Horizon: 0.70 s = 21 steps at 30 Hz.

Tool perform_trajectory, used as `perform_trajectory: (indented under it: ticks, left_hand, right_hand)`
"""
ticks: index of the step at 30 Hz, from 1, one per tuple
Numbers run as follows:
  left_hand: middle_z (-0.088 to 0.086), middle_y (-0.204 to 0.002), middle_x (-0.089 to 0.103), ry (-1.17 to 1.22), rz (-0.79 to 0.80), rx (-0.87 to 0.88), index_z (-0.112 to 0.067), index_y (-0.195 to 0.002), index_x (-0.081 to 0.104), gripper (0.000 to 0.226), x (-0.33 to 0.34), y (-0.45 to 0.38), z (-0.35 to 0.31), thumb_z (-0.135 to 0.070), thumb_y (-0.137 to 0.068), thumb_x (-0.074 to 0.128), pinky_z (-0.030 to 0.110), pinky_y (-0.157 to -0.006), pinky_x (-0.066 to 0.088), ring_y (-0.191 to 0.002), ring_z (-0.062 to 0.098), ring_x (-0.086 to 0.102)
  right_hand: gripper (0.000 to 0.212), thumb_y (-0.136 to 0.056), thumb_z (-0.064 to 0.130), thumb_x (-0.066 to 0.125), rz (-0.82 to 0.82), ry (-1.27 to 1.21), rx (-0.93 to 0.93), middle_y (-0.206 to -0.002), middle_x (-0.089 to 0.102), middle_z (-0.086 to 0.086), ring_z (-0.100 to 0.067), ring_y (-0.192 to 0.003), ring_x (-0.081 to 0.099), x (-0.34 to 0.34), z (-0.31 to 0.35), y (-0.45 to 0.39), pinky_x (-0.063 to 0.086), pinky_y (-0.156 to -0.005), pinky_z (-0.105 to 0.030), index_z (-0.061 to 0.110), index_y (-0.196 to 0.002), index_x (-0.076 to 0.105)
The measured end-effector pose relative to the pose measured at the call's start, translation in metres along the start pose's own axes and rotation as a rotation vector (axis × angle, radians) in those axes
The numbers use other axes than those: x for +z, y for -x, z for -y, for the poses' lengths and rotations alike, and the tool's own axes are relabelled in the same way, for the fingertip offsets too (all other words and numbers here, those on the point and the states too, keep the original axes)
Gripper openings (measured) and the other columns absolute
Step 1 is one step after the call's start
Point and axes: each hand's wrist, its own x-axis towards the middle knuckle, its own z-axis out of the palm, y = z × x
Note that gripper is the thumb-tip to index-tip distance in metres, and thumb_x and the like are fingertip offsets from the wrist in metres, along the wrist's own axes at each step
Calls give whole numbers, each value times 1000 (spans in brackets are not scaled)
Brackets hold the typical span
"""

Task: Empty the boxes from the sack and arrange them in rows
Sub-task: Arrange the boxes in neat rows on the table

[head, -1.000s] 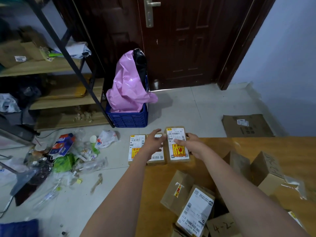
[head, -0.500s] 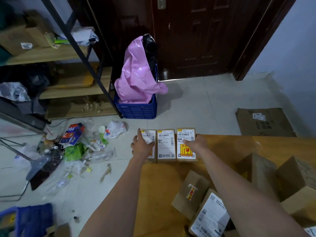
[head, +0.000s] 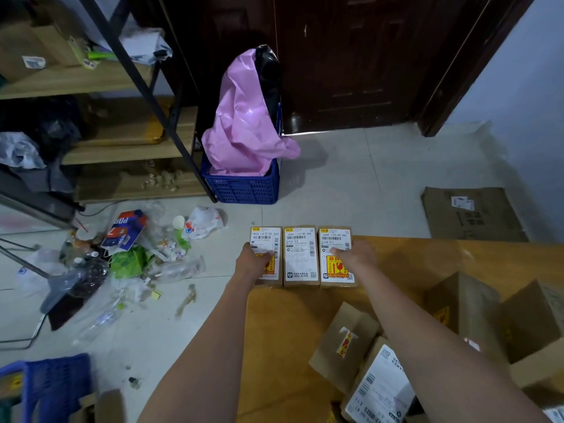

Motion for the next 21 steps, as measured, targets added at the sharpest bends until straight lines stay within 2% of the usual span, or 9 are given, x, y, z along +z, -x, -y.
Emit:
perform_trajectory:
  ticks: [2, 3, 5, 7, 10, 12, 14, 19, 21]
  left_hand:
    - [8, -122, 66, 10, 0, -6, -12, -128, 50, 44, 1, -1, 1, -27, -90, 68, 42, -90, 56, -106, 27, 66]
    - [8, -123, 66, 9, 1, -4, -12, -128, 50, 44, 1, -2, 1, -27, -90, 68, 43, -91, 56, -106, 27, 67]
    - [9, -124, 66, 11, 5, -2, -12, -128, 50, 45, 1, -4, 2, -26, -90, 68, 45, -92, 55, -106, 27, 67]
    - [9, -125, 65, 11, 6, -7, -11, -129, 49, 45, 0, -4, 1, -26, -91, 68, 46, -94, 54, -108, 28, 66]
    - [9, -125, 64, 4, 3, -12, -12, -131, 48, 46, 0, -3, 0, -26, -91, 67, 46, -94, 54, -110, 29, 65]
    - [9, -126, 64, 6, 3, -16, -13, -131, 47, 47, 1, -3, 1, -27, -91, 67, 47, -94, 54, -110, 29, 65]
    - [8, -125, 64, 13, 6, -23, -13, -131, 47, 47, 1, -3, 2, -28, -91, 68, 48, -93, 54, -109, 29, 65]
    - [7, -122, 66, 25, 16, -31, -17, -129, 47, 47, -1, -6, 3, -29, -89, 69, 51, -90, 56, -105, 28, 67]
    - [7, -121, 66, 33, 15, -34, -17, -129, 48, 47, -2, -6, 3, -29, -88, 70, 50, -90, 56, -105, 27, 67]
  right_hand:
    - [32, -92, 29, 68, 6, 2, 3, -124, 67, -4, -20, -102, 66, 0, 2, 3, 42, -64, -18, 12, -119, 69]
    - [32, -92, 29, 68, 9, -6, 7, -125, 66, -5, -21, -105, 66, 0, 1, 3, 41, -62, -18, 12, -119, 69]
    - [33, -92, 29, 68, 16, -12, 6, -126, 66, -6, -19, -102, 65, 0, 2, 4, 37, -53, -15, 12, -120, 69]
    - [33, -93, 30, 67, 21, -4, -5, -126, 66, -6, -17, -94, 63, -1, 2, 4, 34, -50, -12, 13, -121, 68]
    - [34, -93, 31, 67, 18, 5, -21, -126, 66, -6, -19, -98, 65, 1, 1, 4, 39, -54, -16, 13, -121, 68]
    - [35, -93, 31, 67, 16, 6, -15, -127, 66, -7, -23, -108, 65, 2, 1, 6, 48, -64, -22, 11, -121, 67]
    - [35, -92, 30, 67, 11, -6, -4, -126, 66, -8, -25, -110, 65, 3, 1, 5, 51, -74, -28, 8, -120, 65]
    - [36, -91, 33, 68, 26, -18, 8, -125, 67, -5, -23, -107, 66, 4, 1, 5, 53, -74, -28, 12, -120, 66]
    - [35, -91, 32, 68, 25, -17, 21, -123, 68, -6, -23, -106, 67, 4, 2, 7, 49, -66, -25, 11, -119, 66]
